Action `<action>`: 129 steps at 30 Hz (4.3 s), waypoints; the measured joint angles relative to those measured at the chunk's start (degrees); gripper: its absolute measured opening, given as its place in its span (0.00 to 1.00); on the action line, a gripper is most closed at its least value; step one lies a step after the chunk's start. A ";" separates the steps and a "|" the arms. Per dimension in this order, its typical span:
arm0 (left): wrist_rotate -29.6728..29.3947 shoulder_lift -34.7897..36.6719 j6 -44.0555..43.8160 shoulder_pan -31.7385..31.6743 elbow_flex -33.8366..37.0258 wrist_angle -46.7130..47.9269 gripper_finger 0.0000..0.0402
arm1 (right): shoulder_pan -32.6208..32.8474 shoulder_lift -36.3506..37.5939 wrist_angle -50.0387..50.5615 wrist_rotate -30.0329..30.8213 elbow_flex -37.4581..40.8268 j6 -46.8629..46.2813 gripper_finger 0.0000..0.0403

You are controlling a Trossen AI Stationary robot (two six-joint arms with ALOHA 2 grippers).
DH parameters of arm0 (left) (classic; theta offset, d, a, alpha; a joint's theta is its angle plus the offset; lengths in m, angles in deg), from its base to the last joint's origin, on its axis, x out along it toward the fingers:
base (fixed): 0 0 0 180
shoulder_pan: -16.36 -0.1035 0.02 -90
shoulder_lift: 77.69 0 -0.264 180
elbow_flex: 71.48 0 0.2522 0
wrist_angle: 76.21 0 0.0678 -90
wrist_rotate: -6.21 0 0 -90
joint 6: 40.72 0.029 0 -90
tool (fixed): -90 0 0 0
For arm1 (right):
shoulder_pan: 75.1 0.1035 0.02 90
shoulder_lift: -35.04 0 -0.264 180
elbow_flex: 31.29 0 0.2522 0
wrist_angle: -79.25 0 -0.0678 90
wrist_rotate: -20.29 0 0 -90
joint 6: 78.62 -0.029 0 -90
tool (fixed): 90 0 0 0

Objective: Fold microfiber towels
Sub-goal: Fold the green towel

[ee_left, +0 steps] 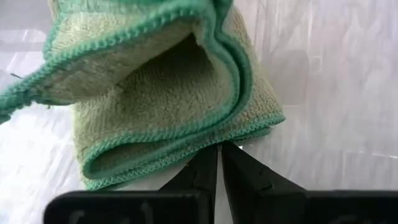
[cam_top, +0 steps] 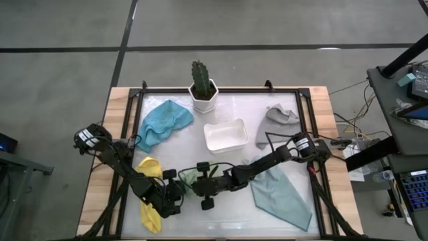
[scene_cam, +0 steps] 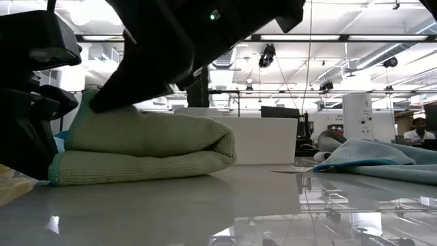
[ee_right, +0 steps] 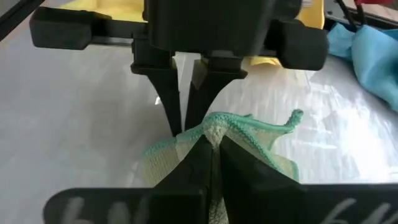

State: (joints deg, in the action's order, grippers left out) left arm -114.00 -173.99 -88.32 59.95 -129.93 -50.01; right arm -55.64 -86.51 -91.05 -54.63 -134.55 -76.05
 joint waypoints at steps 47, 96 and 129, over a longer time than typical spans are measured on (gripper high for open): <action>10.06 10.14 -3.05 -0.02 -0.26 5.23 0.22 | -0.13 3.33 9.48 -7.10 0.31 -0.04 0.47; 16.76 3.63 -6.22 -18.53 -11.52 16.57 0.37 | -0.39 18.31 -14.30 -0.01 32.92 4.52 0.33; 14.93 4.82 -7.58 -18.10 -14.51 31.99 0.00 | -0.35 18.31 -13.63 -1.65 32.94 -0.83 0.33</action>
State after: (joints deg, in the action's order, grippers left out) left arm -99.07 -169.17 -95.90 41.85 -144.44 -18.01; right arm -55.99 -68.20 -104.68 -56.28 -101.61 -76.88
